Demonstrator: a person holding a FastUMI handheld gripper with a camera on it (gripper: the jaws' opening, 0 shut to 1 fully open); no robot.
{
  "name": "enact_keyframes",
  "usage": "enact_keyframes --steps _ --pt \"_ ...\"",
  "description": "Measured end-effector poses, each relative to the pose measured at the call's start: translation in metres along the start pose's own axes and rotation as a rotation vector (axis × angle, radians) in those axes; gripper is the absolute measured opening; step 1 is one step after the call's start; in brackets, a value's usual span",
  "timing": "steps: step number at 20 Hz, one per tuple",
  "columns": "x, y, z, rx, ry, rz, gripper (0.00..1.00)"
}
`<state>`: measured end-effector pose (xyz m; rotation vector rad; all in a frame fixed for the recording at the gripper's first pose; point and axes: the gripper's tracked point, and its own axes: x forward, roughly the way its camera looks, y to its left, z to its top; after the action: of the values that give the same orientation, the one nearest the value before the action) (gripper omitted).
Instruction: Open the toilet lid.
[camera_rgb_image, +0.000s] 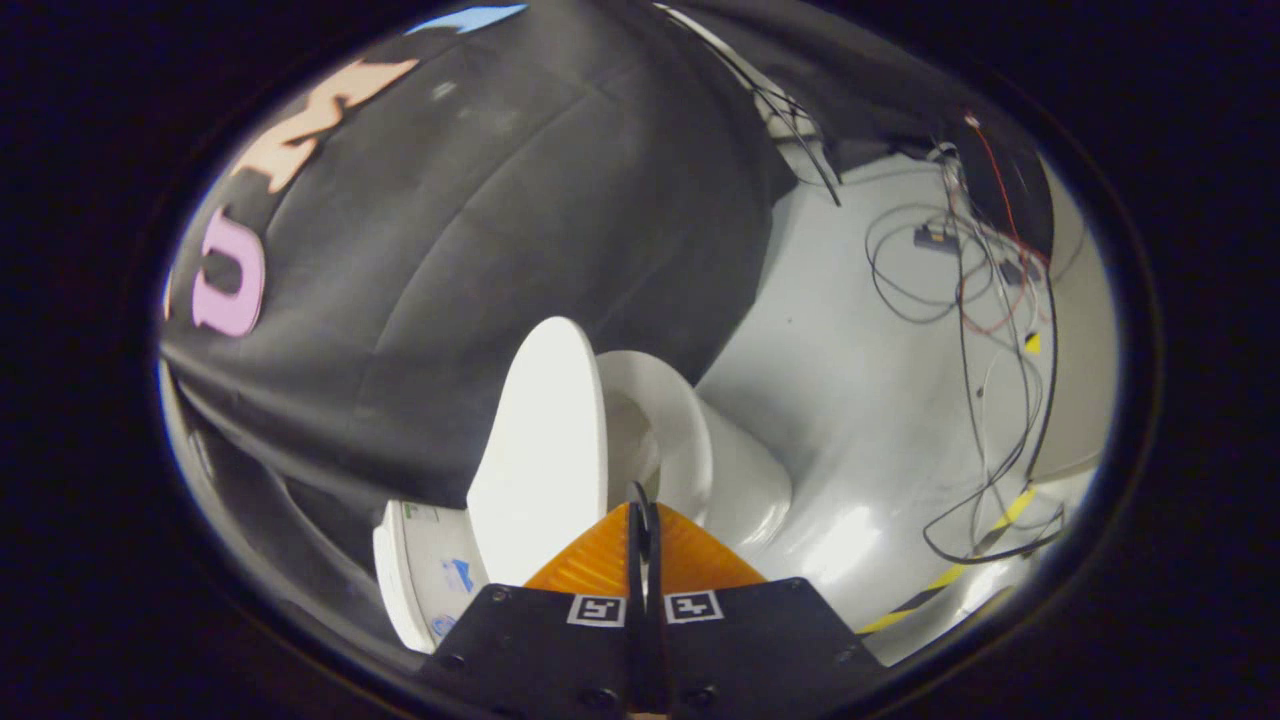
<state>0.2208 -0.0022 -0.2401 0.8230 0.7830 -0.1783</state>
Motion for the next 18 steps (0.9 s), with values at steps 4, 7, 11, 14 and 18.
enact_keyframes --steps 4,7,11,14,18 --pt "-0.009 0.010 0.004 -0.109 -0.048 -0.024 0.00" --pt "-0.021 0.019 0.010 -0.192 -0.093 -0.019 0.00" --pt "-0.024 0.032 0.006 -0.326 -0.156 -0.027 0.00" --pt "-0.033 0.042 0.010 -0.394 -0.207 -0.029 0.00" --pt "-0.043 0.053 0.007 -0.474 -0.271 -0.032 0.00"
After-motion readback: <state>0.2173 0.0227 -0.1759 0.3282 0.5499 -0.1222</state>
